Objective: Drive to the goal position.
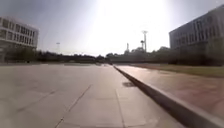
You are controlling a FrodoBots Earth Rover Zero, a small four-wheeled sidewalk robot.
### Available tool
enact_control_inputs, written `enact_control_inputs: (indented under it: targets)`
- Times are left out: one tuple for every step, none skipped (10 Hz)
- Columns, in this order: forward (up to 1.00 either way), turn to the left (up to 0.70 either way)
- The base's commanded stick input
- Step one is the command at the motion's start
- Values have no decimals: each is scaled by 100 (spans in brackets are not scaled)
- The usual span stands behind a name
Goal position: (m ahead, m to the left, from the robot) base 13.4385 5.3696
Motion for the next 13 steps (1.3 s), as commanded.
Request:
enact_control_inputs:
  targets:
    - [70, 0]
    - [70, 0]
    - [70, 0]
    - [70, 0]
    - [70, 0]
    - [70, 0]
    - [70, 0]
    - [70, 0]
    - [70, 0]
    - [70, 0]
    - [70, 0]
    - [70, 0]
    - [70, 0]
